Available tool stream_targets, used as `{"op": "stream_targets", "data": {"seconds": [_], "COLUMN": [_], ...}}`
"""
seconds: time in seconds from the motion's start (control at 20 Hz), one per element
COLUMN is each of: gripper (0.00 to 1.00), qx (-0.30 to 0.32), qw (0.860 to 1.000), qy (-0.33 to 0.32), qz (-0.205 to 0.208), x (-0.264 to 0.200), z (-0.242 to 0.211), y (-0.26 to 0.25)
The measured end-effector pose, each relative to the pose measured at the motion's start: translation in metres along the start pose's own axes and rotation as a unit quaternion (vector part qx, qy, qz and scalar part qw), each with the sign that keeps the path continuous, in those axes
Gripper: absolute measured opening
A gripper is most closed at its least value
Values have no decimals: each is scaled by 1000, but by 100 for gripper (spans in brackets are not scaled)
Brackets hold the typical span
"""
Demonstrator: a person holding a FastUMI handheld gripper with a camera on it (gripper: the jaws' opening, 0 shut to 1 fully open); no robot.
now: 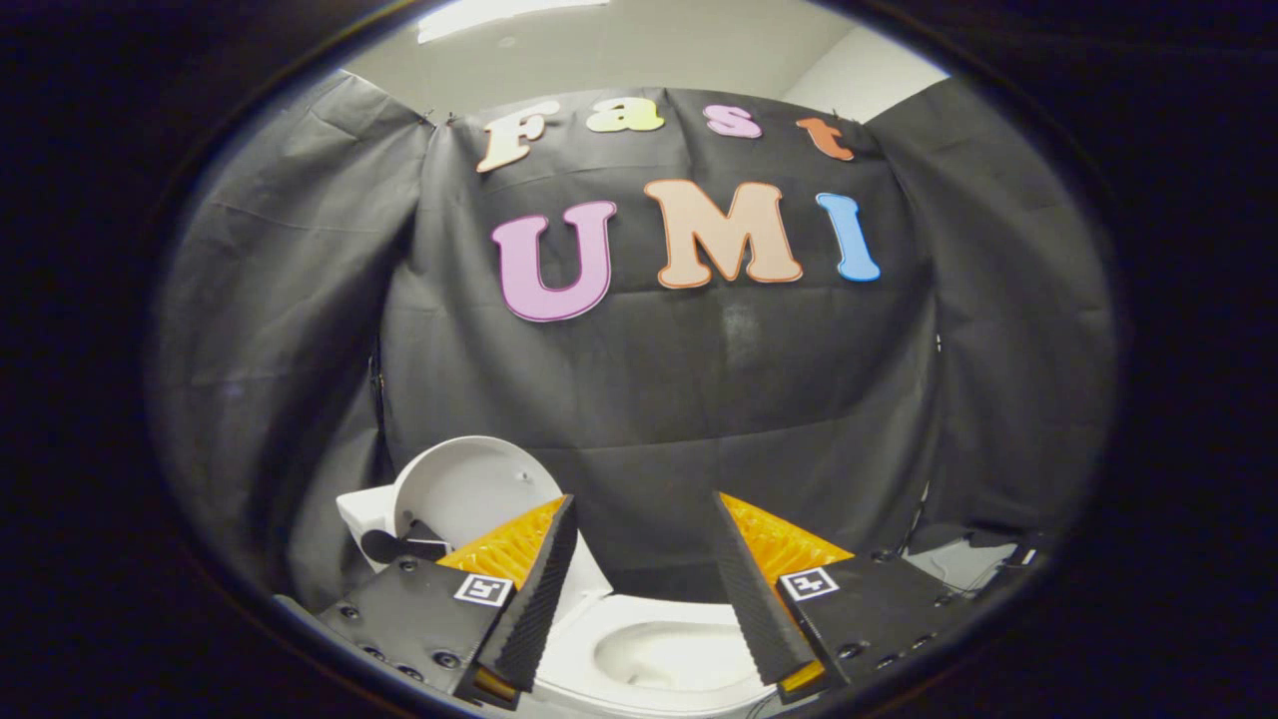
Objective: Open the toilet lid.
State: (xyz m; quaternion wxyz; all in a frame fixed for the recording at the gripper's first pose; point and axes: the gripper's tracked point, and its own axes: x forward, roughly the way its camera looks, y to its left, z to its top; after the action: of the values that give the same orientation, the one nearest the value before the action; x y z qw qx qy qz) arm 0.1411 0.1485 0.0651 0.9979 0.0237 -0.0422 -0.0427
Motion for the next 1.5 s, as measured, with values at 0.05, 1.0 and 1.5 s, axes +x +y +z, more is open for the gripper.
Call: {"op": "stream_targets", "data": {"seconds": [0.05,1.0,1.5], "gripper": [82,83,83], "qx": [1,-81,-57], "qw": [1000,994,994], "qy": [-1,62,74], "qz": [9,37,61], "x": [-2,-46,-59], "z": [1,-66,-70], "y": [-5,-131,-145]}}
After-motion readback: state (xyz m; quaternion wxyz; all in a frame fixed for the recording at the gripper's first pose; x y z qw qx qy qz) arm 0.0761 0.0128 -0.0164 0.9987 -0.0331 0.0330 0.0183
